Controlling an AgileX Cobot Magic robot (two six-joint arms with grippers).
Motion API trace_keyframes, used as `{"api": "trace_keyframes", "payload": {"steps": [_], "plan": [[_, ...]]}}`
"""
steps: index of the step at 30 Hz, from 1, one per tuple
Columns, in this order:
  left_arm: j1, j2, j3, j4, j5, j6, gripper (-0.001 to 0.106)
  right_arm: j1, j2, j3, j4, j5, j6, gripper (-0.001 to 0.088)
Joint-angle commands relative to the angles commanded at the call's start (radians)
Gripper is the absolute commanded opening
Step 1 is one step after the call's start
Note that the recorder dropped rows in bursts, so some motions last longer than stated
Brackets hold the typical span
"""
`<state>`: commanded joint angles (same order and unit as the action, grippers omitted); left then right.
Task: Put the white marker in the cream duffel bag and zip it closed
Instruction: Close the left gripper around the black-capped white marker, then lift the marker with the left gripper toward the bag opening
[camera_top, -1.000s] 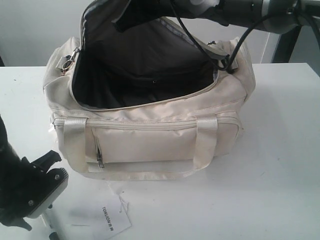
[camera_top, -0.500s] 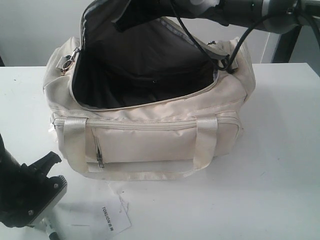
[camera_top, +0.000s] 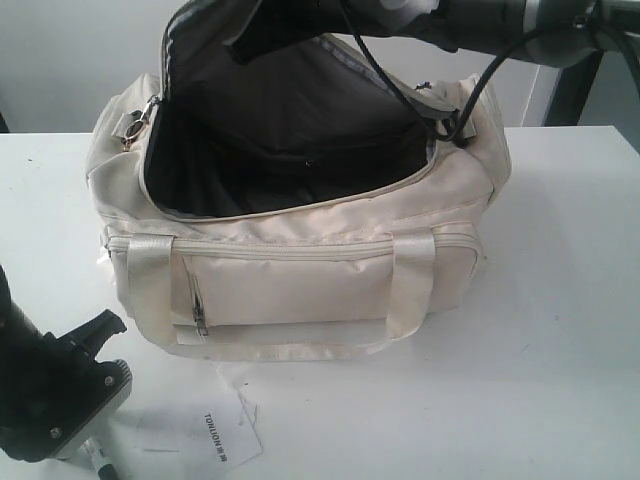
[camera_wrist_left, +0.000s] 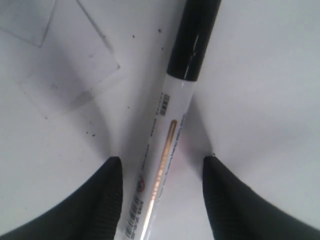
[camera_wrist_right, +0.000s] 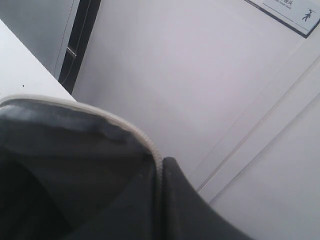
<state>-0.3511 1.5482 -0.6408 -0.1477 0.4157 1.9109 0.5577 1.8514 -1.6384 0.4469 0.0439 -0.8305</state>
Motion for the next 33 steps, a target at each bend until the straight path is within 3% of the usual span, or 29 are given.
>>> {"api": "trace_keyframes", "payload": {"steps": [17, 18, 20, 22, 30, 33], "plan": [[0.0, 0.036, 0.0, -0.007, -0.002, -0.004, 0.054, 0.0, 0.0, 0.0, 0.0, 0.0, 0.0, 0.0], [0.0, 0.036, 0.0, -0.007, -0.002, -0.004, 0.052, 0.0, 0.0, 0.0, 0.0, 0.0, 0.0, 0.0], [0.0, 0.036, 0.0, -0.007, 0.003, -0.004, 0.034, 0.0, 0.0, 0.0, 0.0, 0.0, 0.0, 0.0], [0.0, 0.036, 0.0, -0.007, 0.021, -0.036, 0.0, 0.0, 0.0, 0.0, 0.0, 0.0, 0.0, 0.0], [0.0, -0.022, 0.0, -0.007, 0.067, -0.233, 0.0, 0.0, 0.0, 0.0, 0.0, 0.0, 0.0, 0.0], [0.0, -0.068, 0.0, -0.007, 0.117, -0.234, 0.0, 0.0, 0.0, 0.0, 0.0, 0.0, 0.0, 0.0]]}}
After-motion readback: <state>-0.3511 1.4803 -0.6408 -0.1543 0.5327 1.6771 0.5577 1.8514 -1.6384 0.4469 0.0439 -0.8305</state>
